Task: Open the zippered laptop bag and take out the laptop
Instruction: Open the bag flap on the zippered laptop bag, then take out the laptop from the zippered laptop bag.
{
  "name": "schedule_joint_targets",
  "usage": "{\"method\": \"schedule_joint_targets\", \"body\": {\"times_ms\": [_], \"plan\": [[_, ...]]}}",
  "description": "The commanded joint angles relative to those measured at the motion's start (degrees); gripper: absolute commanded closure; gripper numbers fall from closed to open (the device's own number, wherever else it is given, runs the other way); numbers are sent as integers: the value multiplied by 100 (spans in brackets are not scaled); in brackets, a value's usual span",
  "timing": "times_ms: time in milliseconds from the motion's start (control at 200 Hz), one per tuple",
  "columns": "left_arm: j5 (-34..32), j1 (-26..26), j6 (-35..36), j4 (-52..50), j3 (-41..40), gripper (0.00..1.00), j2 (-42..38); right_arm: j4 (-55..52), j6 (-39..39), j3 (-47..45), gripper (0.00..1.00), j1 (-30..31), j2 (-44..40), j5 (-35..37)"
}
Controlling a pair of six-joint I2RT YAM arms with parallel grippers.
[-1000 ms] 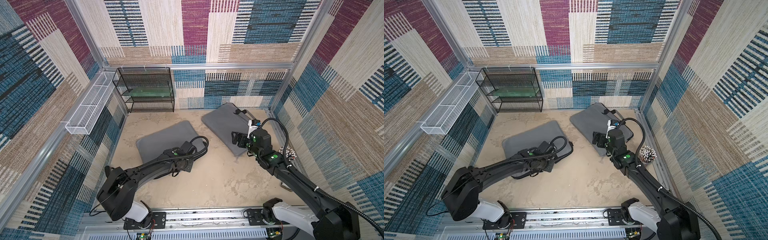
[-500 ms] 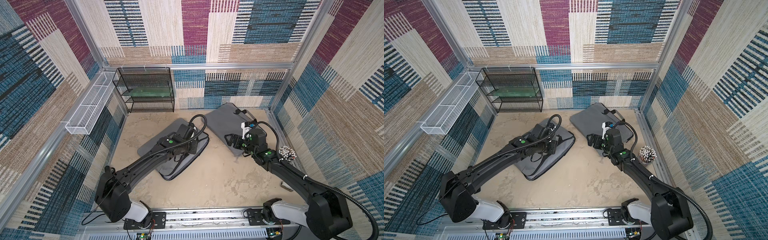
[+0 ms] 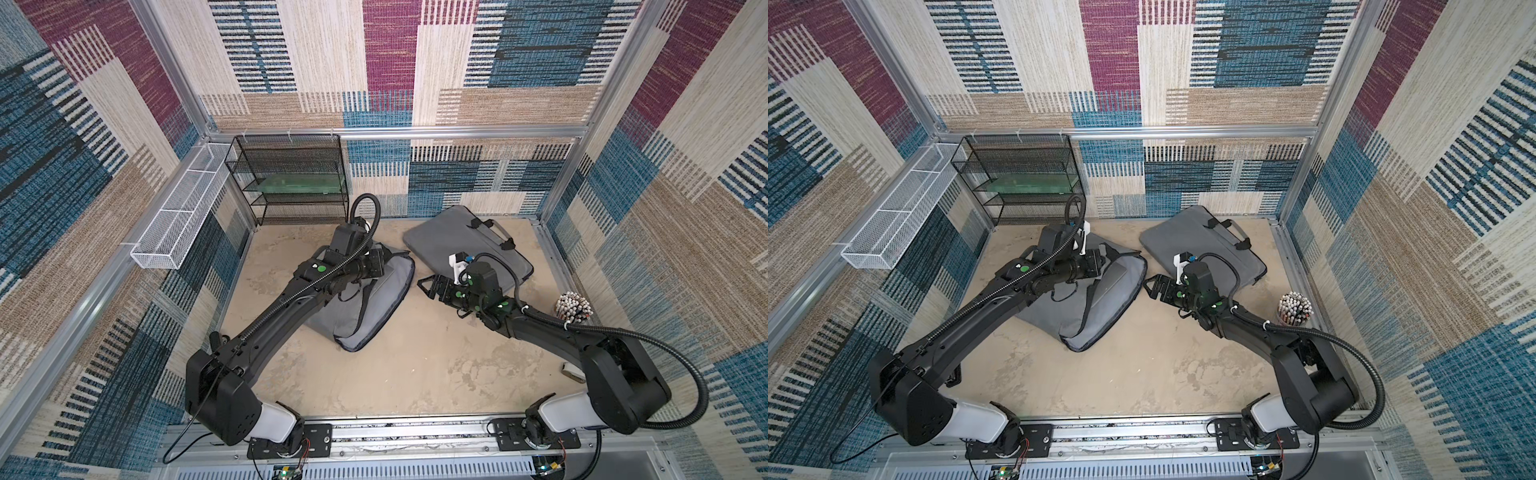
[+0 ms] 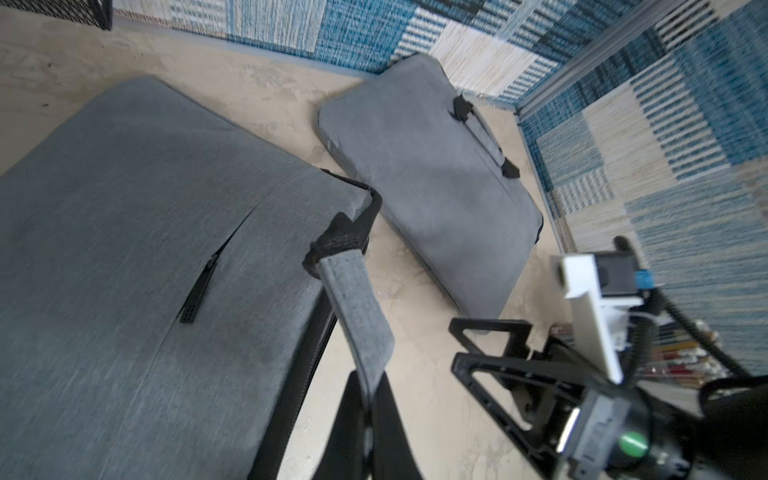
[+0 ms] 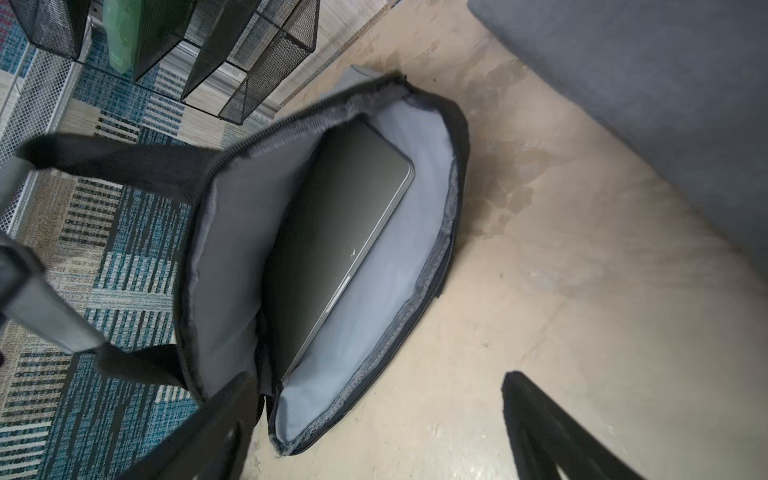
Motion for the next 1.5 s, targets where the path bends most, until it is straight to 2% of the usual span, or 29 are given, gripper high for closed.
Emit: {"method": "schedule_joint_targets", "body": {"times_ms": [0,260,451,856,1052,1252,1493], "plan": [[36,44,-229,680,301,100,58,455,175,289,5,172,378,-230],[253,71,-381,869,716,100,363,1175,611,1051,0,613,1523,-781],[334,114,-482,997,781,100,436,1489,938,1556,9,809,2349,-1109],[459,213,-625,1182,697,100,425,2386,1565,1868,30,792,3480,-1450],[511,220,-684,1245,647,100,407,2423,1600,2233,36,794,3801,-1398],[528,220,-746,1331,553,100,353,2660,1877,2557,48,789,4187,-1457],[702,220,-843,1468,441,100,295,2851,2074,2979,53,844,4566,-1493]]}}
